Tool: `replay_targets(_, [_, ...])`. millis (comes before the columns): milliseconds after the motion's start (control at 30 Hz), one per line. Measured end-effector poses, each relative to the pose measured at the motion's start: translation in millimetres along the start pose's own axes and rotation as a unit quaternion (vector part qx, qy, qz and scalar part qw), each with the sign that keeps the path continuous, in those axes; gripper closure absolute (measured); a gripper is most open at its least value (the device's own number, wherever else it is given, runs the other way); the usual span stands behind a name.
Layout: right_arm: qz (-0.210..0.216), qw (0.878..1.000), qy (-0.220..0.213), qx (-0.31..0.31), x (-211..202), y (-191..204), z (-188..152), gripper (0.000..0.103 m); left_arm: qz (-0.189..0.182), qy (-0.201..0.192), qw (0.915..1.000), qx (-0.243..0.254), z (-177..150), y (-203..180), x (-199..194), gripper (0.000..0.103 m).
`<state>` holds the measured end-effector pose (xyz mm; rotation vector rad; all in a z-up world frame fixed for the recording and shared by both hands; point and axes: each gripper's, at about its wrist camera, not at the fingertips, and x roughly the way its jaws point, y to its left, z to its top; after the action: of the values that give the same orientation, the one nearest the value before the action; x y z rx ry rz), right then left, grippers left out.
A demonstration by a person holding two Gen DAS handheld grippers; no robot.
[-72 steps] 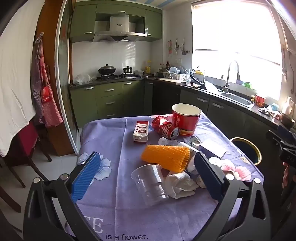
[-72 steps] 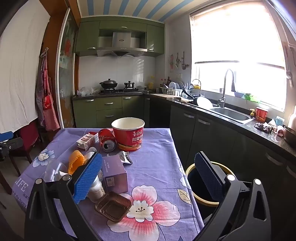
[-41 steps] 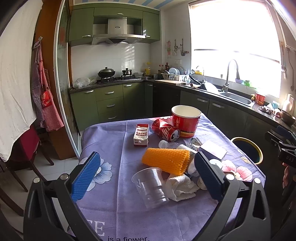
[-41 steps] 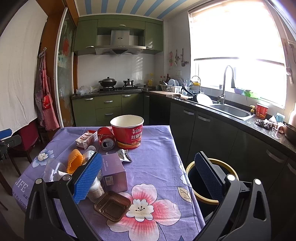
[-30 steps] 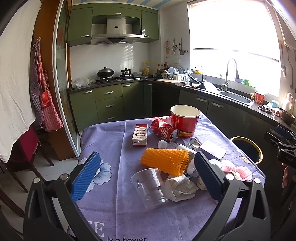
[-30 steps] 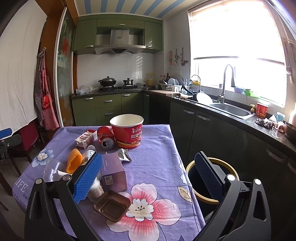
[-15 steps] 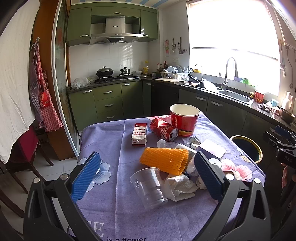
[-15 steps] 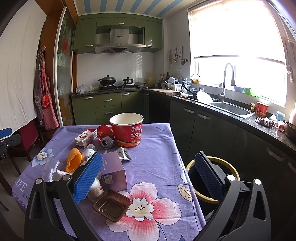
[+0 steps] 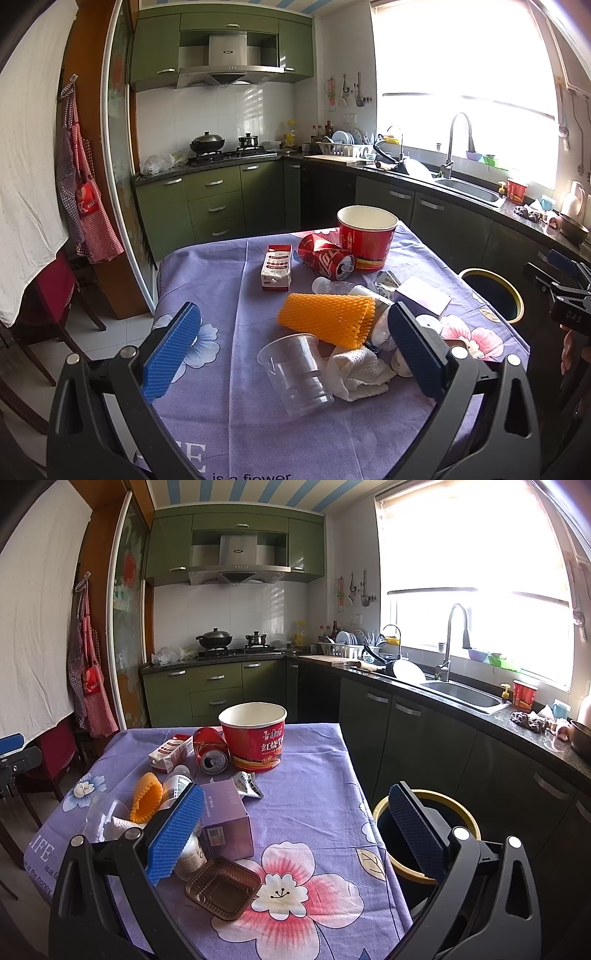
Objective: Collect trash
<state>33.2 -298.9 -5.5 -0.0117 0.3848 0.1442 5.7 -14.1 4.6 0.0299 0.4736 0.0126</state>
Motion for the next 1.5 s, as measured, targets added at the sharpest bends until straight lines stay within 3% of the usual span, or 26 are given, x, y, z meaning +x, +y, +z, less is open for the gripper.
replay_targets(733, [0.001, 1.0, 0.005, 0.001, 5.3, 0.1, -2.8, 0.004, -0.004, 0.005, 1.0, 0.004, 0.2, -3.3, 3.7, 0.006])
replay_targets(1133, [0.017, 1.0, 0.025, 0.003, 25.4, -5.0, 7.3, 0.004, -0.001, 0.014, 0.9999, 0.003, 12.5, 5.9, 30.1, 0.006])
replay_targets(1333, [0.104, 0.992, 0.073, 0.012, 87.1, -10.2, 82.6, 0.004, 0.023, 0.006, 0.9997, -0.005, 45.7, 31.1, 80.8, 0.006])
replay_targets(1467, [0.095, 0.985, 0.146, -0.001, 170.2, -4.0, 130.0, 0.004, 0.025, 0.004, 0.9995, -0.017, 63.1, 46.0, 123.9, 0.006])
replay_targets(1500, [0.095, 0.979, 0.183, 0.006, 201.8, -3.4, 139.4, 0.004, 0.03, 0.006, 0.9993, -0.02, 66.6, 49.9, 138.1, 0.006])
